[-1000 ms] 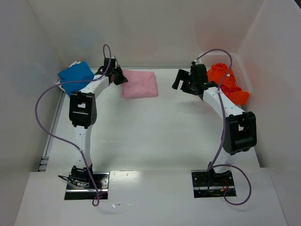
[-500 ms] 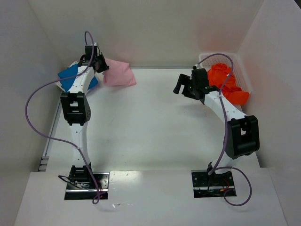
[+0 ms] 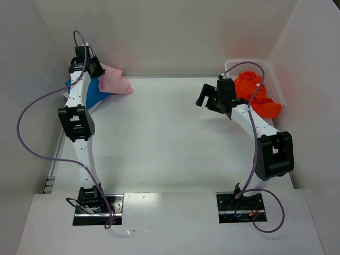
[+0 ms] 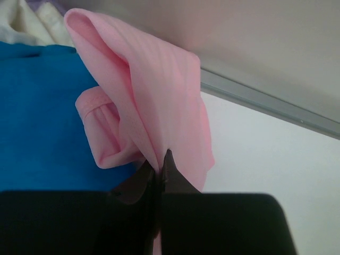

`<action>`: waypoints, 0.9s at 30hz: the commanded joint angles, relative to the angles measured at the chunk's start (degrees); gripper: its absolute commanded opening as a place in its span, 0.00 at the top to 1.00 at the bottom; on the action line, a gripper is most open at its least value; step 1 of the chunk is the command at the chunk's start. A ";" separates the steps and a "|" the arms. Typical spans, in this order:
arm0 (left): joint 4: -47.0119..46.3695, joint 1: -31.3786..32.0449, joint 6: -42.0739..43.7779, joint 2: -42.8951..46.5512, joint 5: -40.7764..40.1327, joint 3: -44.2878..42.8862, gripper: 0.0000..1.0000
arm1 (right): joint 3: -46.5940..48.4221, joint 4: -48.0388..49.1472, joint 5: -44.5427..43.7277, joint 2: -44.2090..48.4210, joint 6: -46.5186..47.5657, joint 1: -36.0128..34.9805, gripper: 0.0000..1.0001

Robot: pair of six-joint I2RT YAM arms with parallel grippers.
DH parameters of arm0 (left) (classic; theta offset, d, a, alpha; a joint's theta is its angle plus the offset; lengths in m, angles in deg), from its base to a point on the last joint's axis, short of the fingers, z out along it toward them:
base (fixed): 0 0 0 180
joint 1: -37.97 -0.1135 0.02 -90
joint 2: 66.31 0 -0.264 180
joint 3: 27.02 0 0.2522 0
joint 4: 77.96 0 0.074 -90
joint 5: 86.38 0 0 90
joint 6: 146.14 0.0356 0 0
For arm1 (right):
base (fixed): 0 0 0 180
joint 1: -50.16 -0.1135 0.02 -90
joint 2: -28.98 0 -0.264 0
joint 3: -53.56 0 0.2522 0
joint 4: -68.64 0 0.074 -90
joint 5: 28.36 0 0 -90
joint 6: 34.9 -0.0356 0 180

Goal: Fold and stack the t-shirts
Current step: Put the neatly folded tshirt into the corner of the board with the left arm

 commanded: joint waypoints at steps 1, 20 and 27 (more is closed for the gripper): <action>-0.15 -0.43 1.72 0.88 0.63 -4.48 1.00 | -0.74 3.00 -0.35 2.56 -0.70 0.38 0.00; 3.37 -5.44 -1.97 3.08 1.33 -10.64 1.00 | -1.80 3.53 0.18 3.09 -2.28 0.38 0.00; 2.14 -7.99 -2.49 9.39 3.87 -3.70 1.00 | -2.32 4.05 0.18 3.09 -2.81 0.38 0.00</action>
